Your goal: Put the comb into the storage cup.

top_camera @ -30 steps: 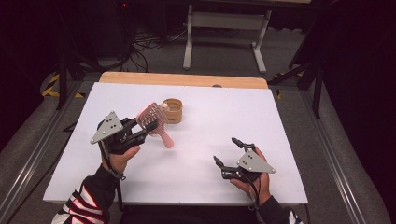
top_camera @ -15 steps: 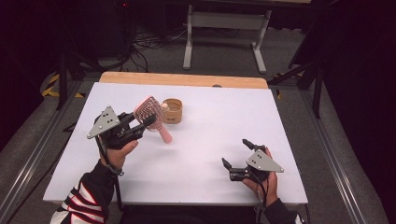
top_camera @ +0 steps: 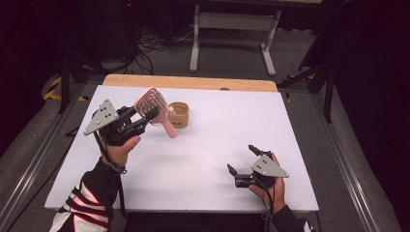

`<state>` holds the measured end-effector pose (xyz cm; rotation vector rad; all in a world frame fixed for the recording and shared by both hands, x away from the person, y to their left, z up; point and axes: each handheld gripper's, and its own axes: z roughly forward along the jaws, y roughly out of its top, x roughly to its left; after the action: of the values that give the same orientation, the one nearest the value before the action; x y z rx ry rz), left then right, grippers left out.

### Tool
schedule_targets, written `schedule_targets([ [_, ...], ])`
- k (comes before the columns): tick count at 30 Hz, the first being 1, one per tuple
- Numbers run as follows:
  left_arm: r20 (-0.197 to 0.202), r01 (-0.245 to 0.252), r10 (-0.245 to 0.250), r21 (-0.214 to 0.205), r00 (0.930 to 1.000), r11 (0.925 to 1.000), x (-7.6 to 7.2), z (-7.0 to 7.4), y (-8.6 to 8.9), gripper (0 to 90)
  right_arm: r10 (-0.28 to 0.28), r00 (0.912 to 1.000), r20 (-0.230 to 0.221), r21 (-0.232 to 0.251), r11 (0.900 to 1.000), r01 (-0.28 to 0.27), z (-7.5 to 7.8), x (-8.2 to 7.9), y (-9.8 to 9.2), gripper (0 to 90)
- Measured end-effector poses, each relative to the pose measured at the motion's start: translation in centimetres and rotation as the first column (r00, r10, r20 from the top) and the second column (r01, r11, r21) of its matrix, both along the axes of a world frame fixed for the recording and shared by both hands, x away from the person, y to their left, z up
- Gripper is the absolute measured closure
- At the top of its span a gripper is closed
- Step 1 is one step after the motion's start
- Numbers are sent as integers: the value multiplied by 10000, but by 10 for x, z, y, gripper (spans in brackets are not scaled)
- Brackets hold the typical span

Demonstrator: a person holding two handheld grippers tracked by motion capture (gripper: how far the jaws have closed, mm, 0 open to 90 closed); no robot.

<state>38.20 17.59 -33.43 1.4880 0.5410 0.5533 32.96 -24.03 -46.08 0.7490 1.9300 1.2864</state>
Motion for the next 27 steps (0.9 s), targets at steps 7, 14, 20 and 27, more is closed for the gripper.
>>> schedule_targets([
  [7, 156, -14, 14, -51, 9999, 10000, 5, 13, -2, 637, -132, 9999, 99, 49, 9999, 132, 0, 0, 0, 47],
  [14, 355, -82, 83, -47, 9993, 10000, 10, 27, -7, 638, -134, 9998, 164, 81, 9999, 133, 1, -1, 0, 47],
  [20, 257, -137, 137, 29, 9996, 9999, 19, 31, -14, 637, -47, 9999, 119, -23, 10000, 47, 2, -1, 2, 47],
  [27, 142, -217, 218, -77, 9997, 9997, 32, 35, -19, 638, 15, 9999, 140, 45, 10000, -16, 4, -1, 0, 48],
])
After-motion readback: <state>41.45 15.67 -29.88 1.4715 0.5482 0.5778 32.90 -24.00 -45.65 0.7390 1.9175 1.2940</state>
